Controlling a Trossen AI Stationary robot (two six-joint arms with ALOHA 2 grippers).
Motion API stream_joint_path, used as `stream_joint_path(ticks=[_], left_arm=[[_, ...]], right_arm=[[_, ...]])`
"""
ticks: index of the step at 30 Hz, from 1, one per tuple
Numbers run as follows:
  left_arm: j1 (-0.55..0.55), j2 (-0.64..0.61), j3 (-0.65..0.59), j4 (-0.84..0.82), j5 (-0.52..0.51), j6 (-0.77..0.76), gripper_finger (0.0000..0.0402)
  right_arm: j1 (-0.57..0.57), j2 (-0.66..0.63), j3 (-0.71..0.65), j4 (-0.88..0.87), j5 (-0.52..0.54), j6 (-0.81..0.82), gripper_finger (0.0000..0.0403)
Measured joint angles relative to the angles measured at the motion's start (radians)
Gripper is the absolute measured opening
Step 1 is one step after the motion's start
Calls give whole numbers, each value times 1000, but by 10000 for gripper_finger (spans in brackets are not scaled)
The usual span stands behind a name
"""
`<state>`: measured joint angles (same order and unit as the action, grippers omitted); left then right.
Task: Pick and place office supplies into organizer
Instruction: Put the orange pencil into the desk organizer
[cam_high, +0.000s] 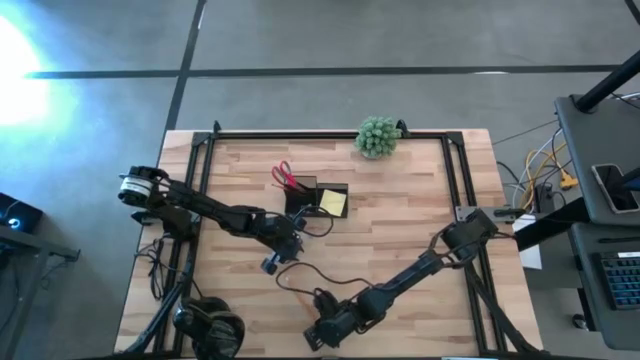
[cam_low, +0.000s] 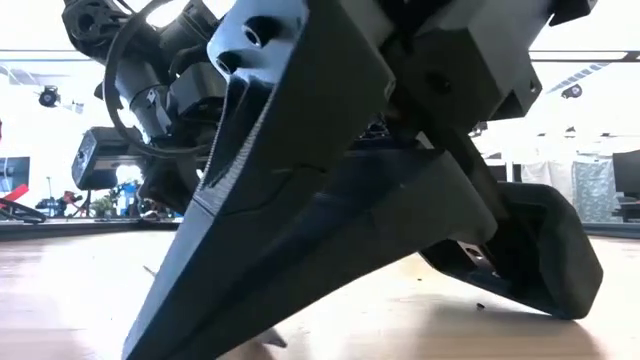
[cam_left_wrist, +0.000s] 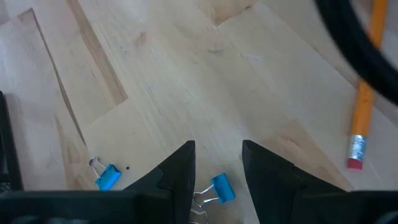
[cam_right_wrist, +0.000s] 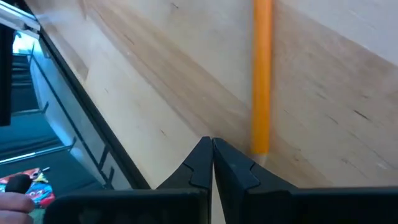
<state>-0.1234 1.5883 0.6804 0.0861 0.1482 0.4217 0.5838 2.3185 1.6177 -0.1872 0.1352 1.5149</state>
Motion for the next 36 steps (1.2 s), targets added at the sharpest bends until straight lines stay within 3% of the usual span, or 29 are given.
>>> stream_joint_path(ticks=[7,13,36], left_arm=[[0,0,0,0,0,-23,118],[3,0,0,1,-3,-23,118],[6,0,0,0,-8,-24,118]], right_arm=[[12,-58,24,-153,124,-16,8],[33,-68,29,-206,75,1,8],[16,-41,22,-161,66,-51,8]])
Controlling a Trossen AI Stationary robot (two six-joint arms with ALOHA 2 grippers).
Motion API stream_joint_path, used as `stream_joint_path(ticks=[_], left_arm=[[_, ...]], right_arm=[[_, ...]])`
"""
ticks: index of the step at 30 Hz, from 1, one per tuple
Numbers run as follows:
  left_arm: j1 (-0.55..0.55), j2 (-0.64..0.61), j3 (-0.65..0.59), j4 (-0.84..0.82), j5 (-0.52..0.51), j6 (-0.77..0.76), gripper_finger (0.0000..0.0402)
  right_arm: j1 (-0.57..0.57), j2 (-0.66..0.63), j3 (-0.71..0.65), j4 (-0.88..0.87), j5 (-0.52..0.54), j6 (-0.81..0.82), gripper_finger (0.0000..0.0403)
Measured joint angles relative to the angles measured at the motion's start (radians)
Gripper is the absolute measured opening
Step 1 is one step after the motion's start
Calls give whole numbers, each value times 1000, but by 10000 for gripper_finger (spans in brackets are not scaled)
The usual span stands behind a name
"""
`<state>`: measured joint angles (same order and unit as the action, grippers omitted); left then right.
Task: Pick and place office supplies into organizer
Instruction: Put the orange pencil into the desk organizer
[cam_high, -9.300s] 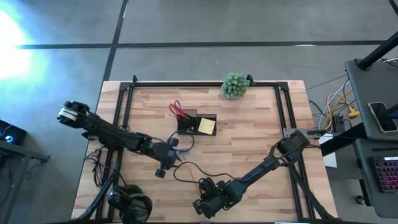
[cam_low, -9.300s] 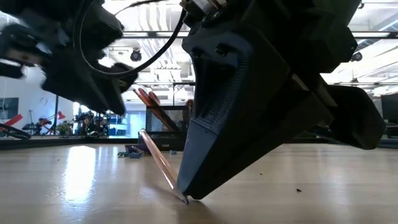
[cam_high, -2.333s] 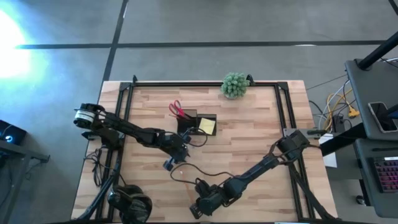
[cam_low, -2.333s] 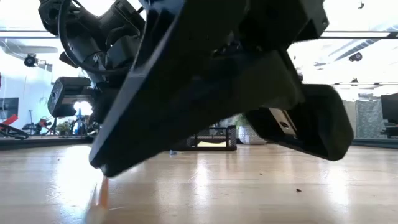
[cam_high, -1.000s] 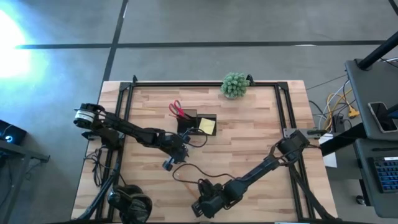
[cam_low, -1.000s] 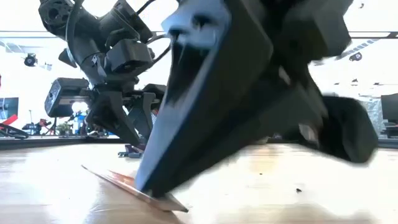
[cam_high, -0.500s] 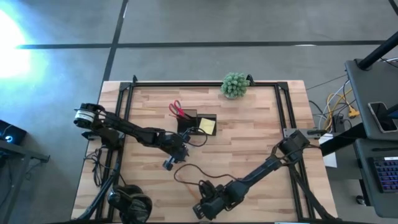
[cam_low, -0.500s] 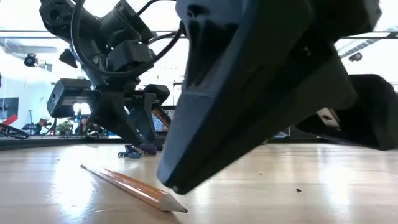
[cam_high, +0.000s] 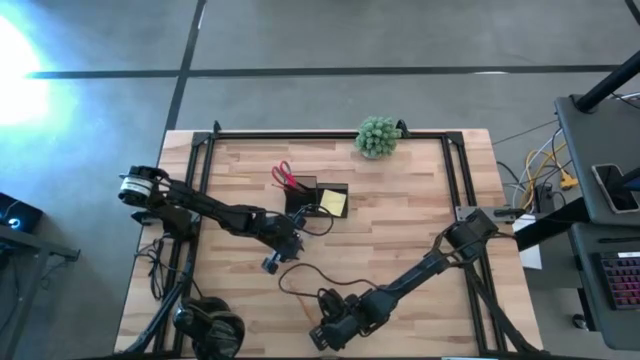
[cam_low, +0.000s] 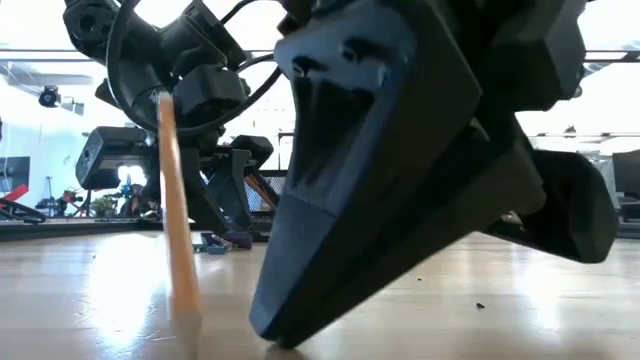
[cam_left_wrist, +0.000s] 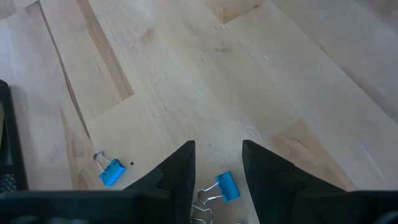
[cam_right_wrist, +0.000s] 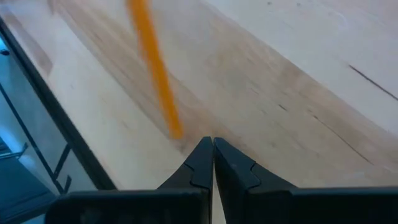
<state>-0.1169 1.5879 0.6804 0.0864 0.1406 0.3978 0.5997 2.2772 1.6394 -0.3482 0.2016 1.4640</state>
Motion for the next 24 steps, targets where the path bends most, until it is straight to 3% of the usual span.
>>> stream_joint_path(ticks=[13,24], left_arm=[[0,0,0,-21,0,-2,118],[0,0,0,-25,0,-2,118]], right_arm=[[3,-26,9,4,11,-15,8],[-22,-16,30,99,-134,-137,8]])
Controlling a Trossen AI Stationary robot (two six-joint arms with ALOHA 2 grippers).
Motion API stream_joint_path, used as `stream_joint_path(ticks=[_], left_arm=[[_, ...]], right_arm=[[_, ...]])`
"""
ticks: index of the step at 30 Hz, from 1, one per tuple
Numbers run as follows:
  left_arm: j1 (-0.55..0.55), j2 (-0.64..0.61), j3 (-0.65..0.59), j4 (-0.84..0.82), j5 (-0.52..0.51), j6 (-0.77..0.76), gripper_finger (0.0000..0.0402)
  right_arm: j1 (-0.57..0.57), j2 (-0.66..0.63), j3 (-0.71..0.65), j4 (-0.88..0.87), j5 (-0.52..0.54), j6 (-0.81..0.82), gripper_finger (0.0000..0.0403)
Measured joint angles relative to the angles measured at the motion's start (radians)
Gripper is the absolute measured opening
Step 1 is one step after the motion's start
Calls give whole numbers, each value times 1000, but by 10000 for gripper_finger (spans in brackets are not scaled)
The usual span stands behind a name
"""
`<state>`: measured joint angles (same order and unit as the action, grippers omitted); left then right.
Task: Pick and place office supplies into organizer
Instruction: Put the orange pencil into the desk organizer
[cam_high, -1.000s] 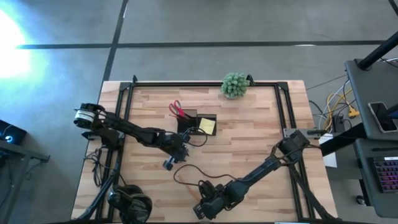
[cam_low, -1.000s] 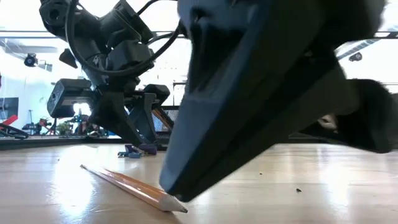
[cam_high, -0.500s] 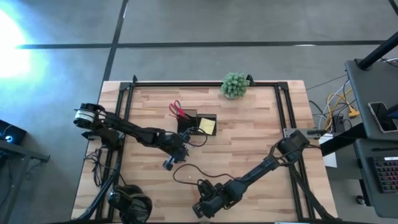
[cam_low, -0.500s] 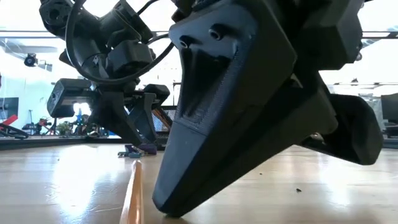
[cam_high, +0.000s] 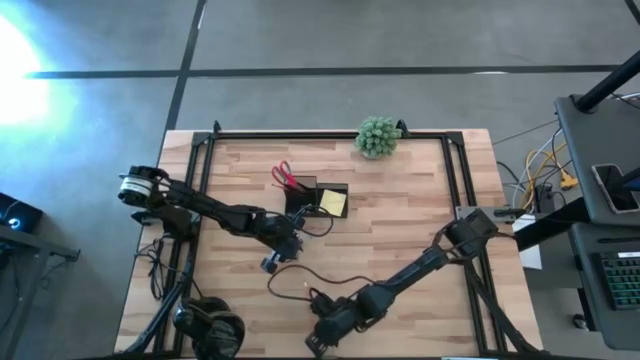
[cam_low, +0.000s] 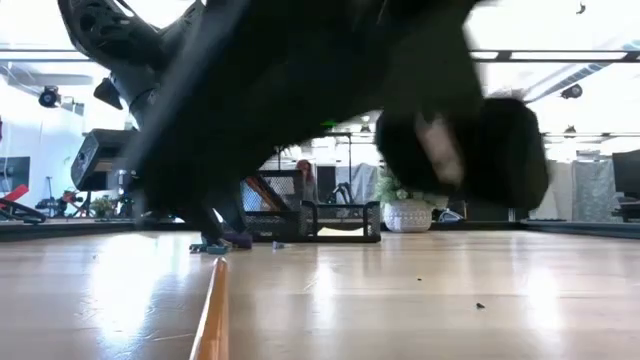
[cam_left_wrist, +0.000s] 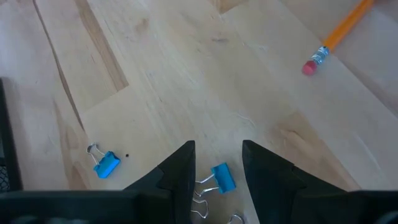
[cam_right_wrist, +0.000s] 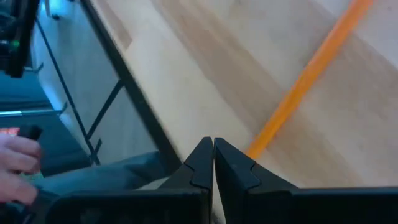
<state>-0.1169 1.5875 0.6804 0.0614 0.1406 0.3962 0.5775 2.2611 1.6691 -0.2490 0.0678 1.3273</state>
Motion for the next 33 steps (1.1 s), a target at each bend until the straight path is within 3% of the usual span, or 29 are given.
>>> stream_joint_path(ticks=[8,12,20,25,28,33], left_arm=[[0,0,0,3,-2,0,118],[0,-6,0,3,-3,-1,118],[0,-14,3,2,-19,-12,118],[0,-16,5,2,-18,-140,118],[-3,-20,4,3,29,-273,118],[-32,-28,5,66,141,-593,118]], right_arm=[[-17,43,0,63,-24,8,8],[-20,39,2,-110,-9,54,8],[-27,-15,3,-336,164,51,8],[-23,-96,11,-495,302,49,9],[-16,-144,12,-646,310,18,9],[-20,-201,11,-816,269,-303,20]])
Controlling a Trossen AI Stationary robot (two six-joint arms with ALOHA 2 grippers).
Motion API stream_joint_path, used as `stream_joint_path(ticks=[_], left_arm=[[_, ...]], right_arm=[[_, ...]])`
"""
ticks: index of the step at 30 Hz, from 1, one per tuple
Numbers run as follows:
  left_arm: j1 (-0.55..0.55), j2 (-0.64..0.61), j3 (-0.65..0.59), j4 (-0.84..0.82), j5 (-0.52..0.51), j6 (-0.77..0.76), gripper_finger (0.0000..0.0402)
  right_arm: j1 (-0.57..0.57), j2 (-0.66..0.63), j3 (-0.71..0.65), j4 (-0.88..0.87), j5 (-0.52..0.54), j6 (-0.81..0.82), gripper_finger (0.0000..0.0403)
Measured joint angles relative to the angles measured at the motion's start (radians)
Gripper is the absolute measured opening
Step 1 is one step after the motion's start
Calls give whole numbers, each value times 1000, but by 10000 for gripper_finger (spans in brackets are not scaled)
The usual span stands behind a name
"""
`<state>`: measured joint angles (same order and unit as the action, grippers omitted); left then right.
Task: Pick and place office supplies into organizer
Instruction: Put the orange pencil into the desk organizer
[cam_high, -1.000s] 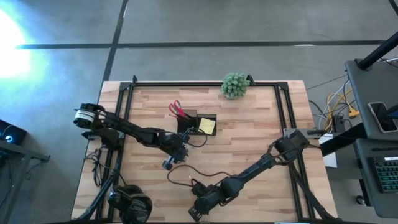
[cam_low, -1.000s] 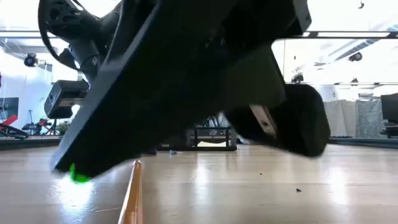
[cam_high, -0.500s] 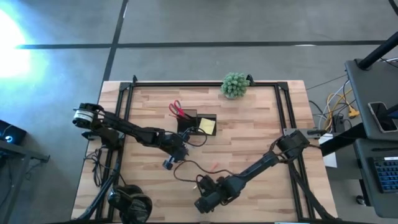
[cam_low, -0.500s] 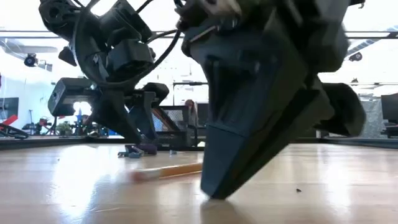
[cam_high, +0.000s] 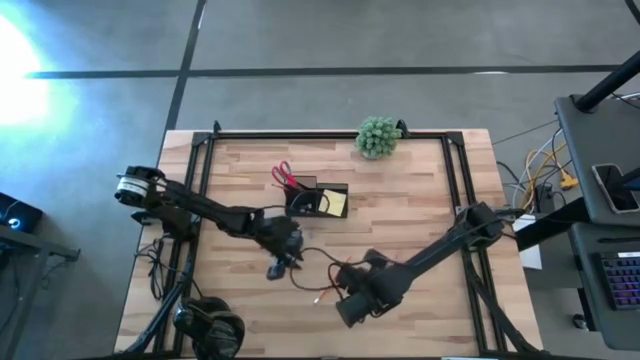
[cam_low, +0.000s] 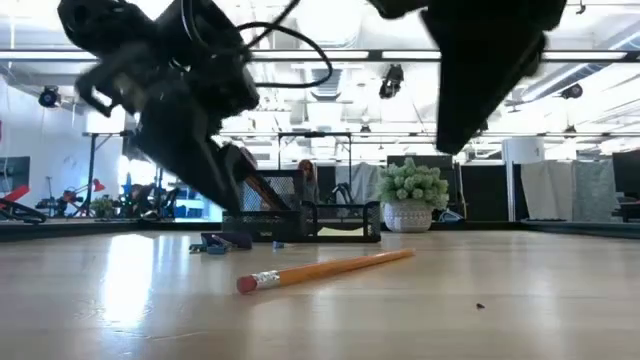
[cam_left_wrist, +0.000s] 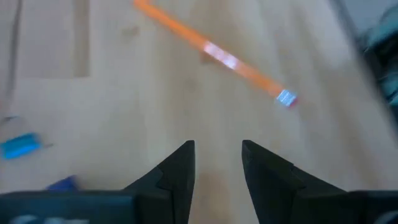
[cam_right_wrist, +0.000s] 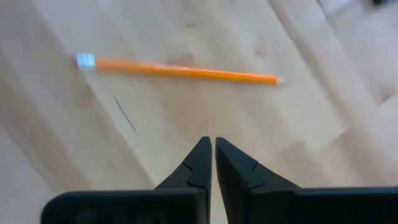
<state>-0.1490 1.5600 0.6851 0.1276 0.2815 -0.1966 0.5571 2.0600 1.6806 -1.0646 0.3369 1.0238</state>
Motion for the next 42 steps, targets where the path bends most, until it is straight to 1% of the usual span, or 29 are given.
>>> stream_joint_path(ticks=[3,5,7,8,11,13,17,20,23,25,28,31,36,42], left_arm=[[-60,-16,-3,82,-15,-126,118],[-117,-39,3,110,-71,-211,118],[-179,-62,6,139,-129,-295,117],[-211,-68,6,150,-165,-331,116],[-306,-72,6,167,-311,-399,101],[-354,-66,6,175,-397,-421,87],[-412,-33,4,200,-530,-484,59],[-438,-19,14,216,-604,-541,41],[-453,1,35,215,-677,-577,23],[-455,13,52,213,-691,-583,12],[-455,29,73,220,-675,-584,2],[-457,48,90,217,-623,-605,1],[-475,104,123,216,-630,-683,0],[-481,236,205,220,-623,-707,0]], right_arm=[[-14,-12,-6,-55,-37,-233,44],[-37,-12,-23,-92,-67,-269,55],[-77,-20,-64,-68,-114,-262,55],[-98,-26,-92,-28,-134,-253,52],[-154,-59,-182,148,-168,-209,33],[-188,-97,-242,232,-182,-170,19],[-253,-170,-361,282,-184,-107,9],[-285,-211,-460,333,-193,-97,9],[-304,-245,-545,449,-252,-94,9],[-309,-255,-589,530,-284,-79,9],[-309,-261,-625,606,-283,-59,9],[-307,-268,-642,628,-284,-70,9],[-320,-266,-656,690,-287,-95,9],[-329,-266,-644,690,-284,-152,8]])
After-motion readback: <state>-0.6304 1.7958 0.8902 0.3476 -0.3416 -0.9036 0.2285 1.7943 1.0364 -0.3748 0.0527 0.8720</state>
